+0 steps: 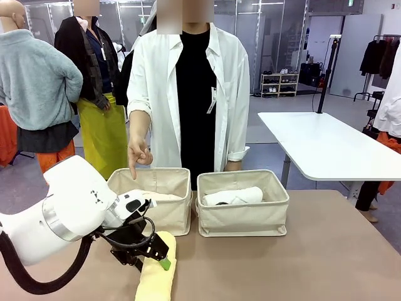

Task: Divide the towels into two baskets.
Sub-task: Pick up one hotel-folded towel from the bottom of the table and place it in the Fabric basket indicated by the person.

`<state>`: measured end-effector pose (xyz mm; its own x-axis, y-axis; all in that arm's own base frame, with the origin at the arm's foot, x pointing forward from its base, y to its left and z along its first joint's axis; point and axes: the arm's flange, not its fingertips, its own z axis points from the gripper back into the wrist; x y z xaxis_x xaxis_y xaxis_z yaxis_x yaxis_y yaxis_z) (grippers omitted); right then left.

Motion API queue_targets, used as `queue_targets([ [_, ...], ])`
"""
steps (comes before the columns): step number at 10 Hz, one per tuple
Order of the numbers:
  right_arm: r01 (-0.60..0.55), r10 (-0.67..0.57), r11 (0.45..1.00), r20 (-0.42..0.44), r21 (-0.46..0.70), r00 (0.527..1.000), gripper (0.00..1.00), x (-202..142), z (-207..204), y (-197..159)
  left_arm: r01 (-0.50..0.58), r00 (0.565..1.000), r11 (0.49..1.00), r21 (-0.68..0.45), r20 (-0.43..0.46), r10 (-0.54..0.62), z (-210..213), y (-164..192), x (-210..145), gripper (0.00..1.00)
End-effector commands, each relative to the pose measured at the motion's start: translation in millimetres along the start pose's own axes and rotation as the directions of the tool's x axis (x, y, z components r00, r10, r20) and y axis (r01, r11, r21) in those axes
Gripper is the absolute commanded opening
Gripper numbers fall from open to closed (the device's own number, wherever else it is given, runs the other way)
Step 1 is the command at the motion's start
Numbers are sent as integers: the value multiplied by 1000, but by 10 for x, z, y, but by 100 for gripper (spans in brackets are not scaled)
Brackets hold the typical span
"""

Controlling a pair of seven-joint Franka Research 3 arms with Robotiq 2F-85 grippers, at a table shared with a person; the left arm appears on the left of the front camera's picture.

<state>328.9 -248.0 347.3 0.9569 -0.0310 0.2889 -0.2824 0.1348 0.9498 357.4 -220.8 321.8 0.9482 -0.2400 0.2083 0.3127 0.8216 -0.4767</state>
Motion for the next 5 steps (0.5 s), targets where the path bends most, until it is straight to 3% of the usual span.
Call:
queue_targets([
  [1,2,-2,1000,-1,-4,1000,100,-14,-5,36,2,999,998,-63,33,0,-90,131,-161,0],
  [3,2,-2,1000,-1,-4,1000,100,-14,-5,36,-2,1000,998,-67,30,4,-121,122,-163,0],
  [4,2,-2,1000,-1,-4,1000,100,-14,-5,36,10,999,999,-54,41,-8,-113,112,-161,11],
  [5,2,-2,1000,-1,-4,1000,100,-14,-5,36,14,999,999,-50,48,-12,-104,107,-164,3],
])
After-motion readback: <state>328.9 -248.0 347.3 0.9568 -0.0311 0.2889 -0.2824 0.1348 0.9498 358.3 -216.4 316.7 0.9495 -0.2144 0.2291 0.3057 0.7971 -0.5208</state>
